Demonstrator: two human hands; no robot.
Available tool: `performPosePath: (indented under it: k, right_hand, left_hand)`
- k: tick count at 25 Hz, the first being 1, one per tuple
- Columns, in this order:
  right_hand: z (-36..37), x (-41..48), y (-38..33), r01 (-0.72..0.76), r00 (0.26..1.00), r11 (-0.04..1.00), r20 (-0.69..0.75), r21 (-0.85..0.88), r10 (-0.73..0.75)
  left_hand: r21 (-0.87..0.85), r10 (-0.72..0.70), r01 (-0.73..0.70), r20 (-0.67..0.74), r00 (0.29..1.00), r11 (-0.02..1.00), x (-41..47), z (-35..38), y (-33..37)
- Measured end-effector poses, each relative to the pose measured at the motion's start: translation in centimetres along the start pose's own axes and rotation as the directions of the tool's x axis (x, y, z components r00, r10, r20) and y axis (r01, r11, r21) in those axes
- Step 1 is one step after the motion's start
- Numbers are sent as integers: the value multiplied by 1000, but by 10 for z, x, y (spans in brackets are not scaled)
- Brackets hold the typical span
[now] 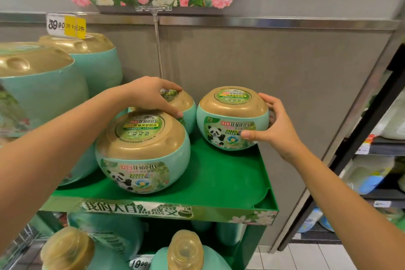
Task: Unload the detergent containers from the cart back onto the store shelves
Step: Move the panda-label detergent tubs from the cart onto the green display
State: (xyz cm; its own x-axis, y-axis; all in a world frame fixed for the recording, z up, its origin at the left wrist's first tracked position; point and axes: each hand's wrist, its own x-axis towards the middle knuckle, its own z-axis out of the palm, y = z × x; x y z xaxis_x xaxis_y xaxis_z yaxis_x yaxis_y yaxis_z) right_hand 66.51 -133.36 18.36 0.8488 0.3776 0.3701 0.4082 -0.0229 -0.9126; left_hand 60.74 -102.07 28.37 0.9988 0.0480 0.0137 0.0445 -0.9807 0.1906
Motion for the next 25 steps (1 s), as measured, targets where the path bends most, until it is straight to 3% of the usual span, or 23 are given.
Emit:
performPosePath:
  k: [7,14,21,25]
  right_hand:
    - [22,6,-1,-20,981,976,-191,-218,-22]
    - [39,-5,3,-64,971,905,-237,-421,-41]
    - [47,-17,-6,-74,972,844,-227,-531,-58]
    - [55,-21,-13,-93,969,845,-243,-527,-44]
  left_hand:
    - [-76,-1,5,57,998,997,-6,-2,-3]
    - [-141,-20,25,37,999,990,-12,0,-3]
    - [-422,3,-76,-172,985,904,-26,4,-10]
    - [-536,-58,-142,-340,939,832,-37,5,-10]
